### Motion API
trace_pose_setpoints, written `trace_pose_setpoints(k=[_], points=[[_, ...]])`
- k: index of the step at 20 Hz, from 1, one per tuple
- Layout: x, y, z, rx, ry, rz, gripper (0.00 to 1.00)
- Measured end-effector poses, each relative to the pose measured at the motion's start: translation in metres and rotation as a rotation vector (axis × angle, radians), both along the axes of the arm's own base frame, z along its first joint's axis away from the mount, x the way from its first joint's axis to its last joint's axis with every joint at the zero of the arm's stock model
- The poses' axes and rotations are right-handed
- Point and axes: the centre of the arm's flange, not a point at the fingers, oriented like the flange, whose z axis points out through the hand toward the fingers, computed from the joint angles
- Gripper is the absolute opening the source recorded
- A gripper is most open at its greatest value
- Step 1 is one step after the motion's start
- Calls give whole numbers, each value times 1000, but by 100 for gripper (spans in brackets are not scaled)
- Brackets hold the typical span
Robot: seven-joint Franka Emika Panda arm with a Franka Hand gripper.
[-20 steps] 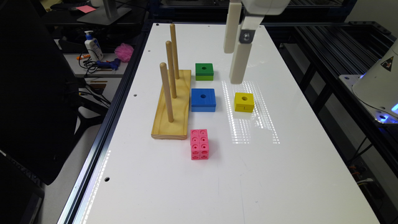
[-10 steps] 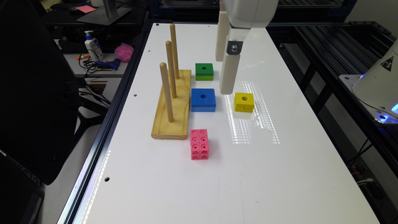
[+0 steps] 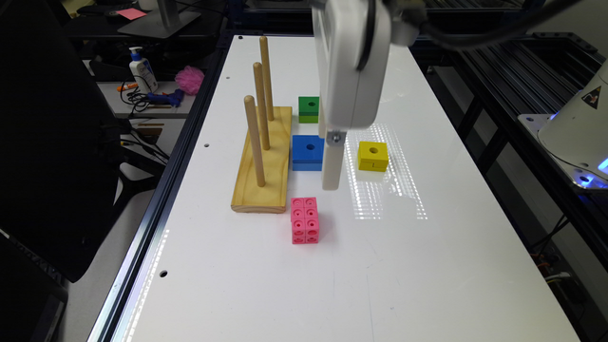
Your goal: Pick up pink block.
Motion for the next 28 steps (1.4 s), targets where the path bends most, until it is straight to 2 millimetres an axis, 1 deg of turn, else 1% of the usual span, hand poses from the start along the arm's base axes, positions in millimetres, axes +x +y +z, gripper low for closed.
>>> trace_pose_setpoints(k=[5, 7, 10, 11, 15, 17, 19, 28], points=[[3, 1, -32, 3, 8, -1, 100], [4, 1, -38, 5, 8, -2, 100], [4, 1, -40, 5, 10, -2, 100], [4, 1, -44, 4, 13, -2, 100], [5, 1, -75, 8, 15, -5, 100], [6, 1, -87, 11, 14, -6, 100], [7, 1, -90, 13, 10, -7, 100], [15, 2, -82, 19, -10, -11, 100]])
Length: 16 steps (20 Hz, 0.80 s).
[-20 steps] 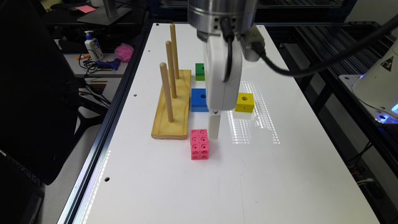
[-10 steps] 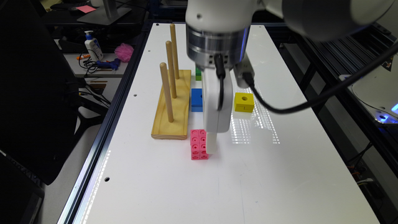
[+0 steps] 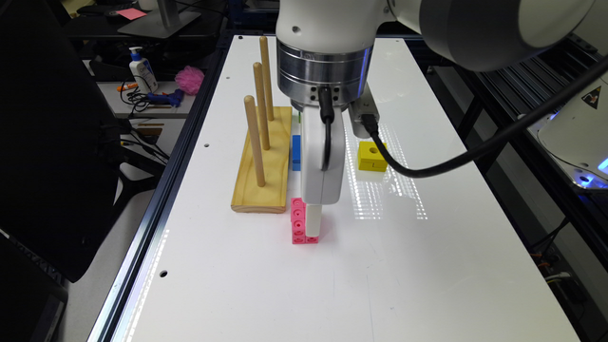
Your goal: Pick up pink block.
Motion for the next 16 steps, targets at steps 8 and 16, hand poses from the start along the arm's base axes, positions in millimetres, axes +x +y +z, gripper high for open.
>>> trace_pose_setpoints(k=[8, 16], points=[[-1, -1, -18, 0, 8, -1, 100], [3, 0, -43, 6, -2, -4, 100]])
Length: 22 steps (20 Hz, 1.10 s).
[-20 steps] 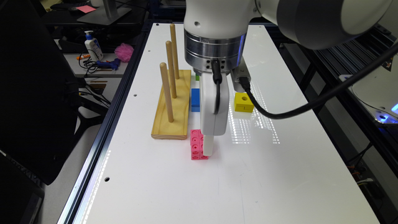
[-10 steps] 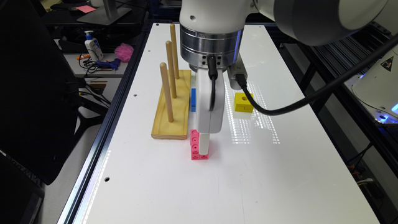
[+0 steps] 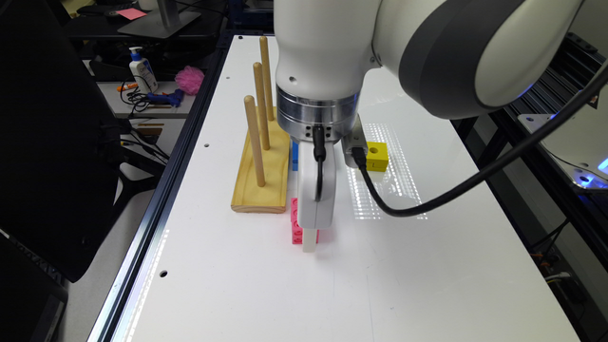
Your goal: Pick up pink block.
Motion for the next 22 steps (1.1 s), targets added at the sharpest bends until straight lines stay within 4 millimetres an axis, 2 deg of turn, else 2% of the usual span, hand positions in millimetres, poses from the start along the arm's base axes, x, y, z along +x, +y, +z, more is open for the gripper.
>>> trace_pose_setpoints(k=[7, 10, 11, 22], points=[[1, 0, 1, 1, -3, 0, 100], [0, 0, -11, -1, 6, 0, 100], [0, 0, -16, 0, 2, 1, 0], [0, 0, -16, -2, 4, 1, 0]])
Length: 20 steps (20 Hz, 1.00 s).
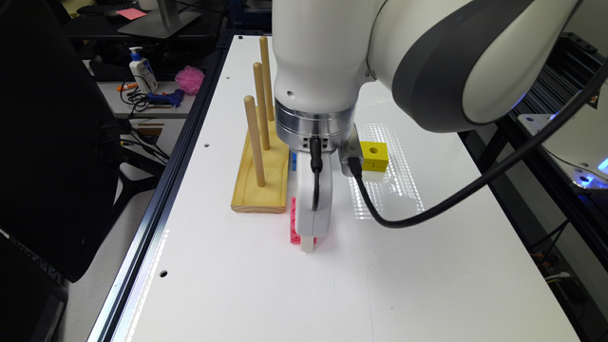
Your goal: Pick up pink block.
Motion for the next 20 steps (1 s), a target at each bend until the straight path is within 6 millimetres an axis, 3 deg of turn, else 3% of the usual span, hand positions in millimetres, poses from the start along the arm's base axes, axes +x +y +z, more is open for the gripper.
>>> trace_pose_setpoints(k=[11, 20], points=[[3, 0, 38, -7, -3, 3, 0], [1, -1, 103, -19, -6, 9, 0]])
